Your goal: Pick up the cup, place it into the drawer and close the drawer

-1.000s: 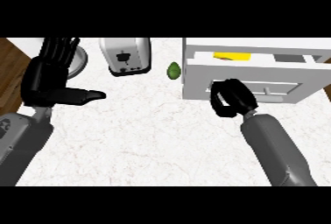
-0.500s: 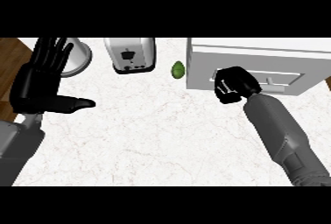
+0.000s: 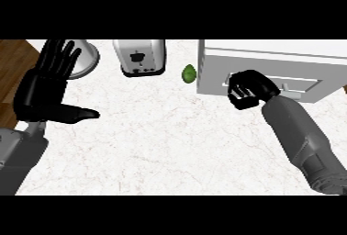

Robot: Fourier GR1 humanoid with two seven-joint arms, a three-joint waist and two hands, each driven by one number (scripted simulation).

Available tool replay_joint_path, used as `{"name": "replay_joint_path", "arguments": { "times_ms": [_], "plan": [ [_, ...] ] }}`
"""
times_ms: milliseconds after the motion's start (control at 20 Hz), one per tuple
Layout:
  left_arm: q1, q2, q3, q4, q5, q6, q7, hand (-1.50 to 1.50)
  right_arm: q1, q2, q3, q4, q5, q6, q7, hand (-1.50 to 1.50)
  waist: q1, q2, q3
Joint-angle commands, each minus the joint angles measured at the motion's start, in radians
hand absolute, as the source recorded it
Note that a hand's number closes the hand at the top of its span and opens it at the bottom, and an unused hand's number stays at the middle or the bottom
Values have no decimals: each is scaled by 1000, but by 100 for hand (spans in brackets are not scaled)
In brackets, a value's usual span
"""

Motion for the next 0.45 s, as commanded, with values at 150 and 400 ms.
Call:
{"name": "replay_joint_path", "arguments": {
  "times_ms": [150, 400],
  "plan": [
    [9, -25, -18, 22, -7, -32, -16, -150, -108, -72, -85, 60, -36, -57, 95, 150, 29, 44, 10],
    [6, -38, -19, 23, -13, -19, -13, -150, -107, -115, -105, 71, -56, -14, 44, 150, 27, 42, 10]
  ]
}}
